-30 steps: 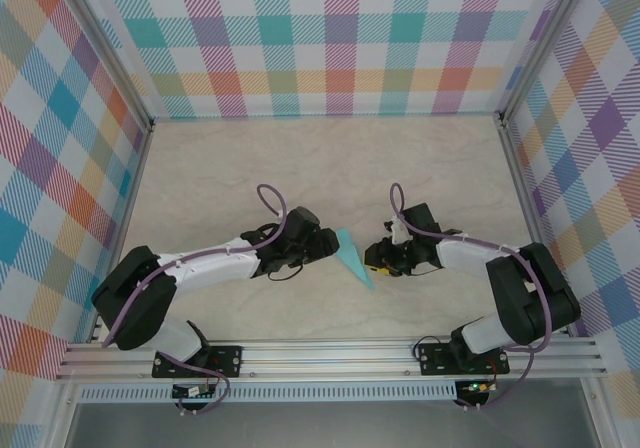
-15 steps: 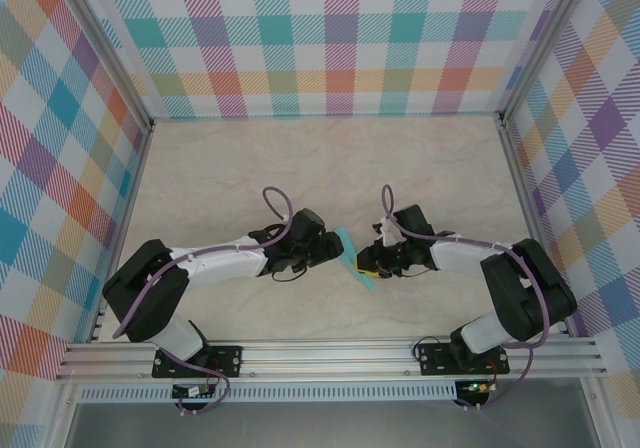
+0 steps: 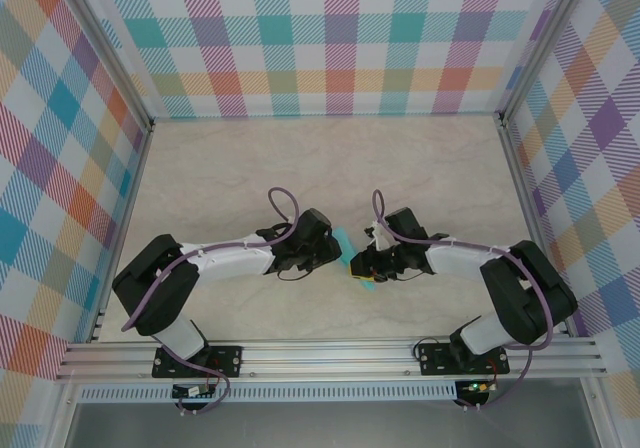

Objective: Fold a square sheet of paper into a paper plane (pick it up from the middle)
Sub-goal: Move the paper plane to the center of the table.

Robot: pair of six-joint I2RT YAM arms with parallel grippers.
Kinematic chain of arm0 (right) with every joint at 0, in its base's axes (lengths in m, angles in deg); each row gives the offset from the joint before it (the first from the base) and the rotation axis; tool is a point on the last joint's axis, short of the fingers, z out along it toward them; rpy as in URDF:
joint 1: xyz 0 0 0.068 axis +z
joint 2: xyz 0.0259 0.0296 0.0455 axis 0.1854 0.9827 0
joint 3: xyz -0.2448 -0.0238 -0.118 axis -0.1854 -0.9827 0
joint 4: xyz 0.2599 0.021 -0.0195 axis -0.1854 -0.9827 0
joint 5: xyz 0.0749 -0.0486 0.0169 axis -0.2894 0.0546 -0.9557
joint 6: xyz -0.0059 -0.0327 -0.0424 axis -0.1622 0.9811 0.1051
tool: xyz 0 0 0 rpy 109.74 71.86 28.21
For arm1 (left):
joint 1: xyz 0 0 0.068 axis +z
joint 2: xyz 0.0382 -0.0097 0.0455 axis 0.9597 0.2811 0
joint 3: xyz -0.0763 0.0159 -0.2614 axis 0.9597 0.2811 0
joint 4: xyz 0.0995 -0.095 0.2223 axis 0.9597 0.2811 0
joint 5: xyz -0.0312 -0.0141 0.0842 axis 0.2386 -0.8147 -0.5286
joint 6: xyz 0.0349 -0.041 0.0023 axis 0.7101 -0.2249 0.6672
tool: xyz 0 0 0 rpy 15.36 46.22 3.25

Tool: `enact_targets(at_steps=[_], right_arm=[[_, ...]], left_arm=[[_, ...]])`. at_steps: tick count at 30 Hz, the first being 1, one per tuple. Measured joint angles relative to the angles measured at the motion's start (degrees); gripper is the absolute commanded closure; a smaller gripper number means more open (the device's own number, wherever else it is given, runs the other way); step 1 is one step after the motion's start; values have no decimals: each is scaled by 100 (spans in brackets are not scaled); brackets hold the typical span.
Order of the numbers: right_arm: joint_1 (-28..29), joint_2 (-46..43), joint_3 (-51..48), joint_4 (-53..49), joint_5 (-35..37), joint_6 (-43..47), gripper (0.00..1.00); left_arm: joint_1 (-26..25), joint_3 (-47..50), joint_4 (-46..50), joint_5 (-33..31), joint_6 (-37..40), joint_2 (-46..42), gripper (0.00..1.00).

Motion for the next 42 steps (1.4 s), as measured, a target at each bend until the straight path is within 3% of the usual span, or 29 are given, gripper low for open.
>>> enact_targets(at_steps=[11, 19, 35, 42], right_arm=[[0, -358, 17, -533, 367, 181, 66], [-37, -817, 483, -1200, 1204, 409, 53], [-37, 116, 892, -1237, 1025, 739, 49], [-37, 297, 1073, -1316, 1357, 931, 46]], left_arm=[[-7, 87, -136, 15, 2, 184, 98], [-4, 363, -129, -68, 74, 168, 99], [-4, 387, -157, -57, 289, 160, 100], [-4, 387, -157, -44, 306, 160, 100]])
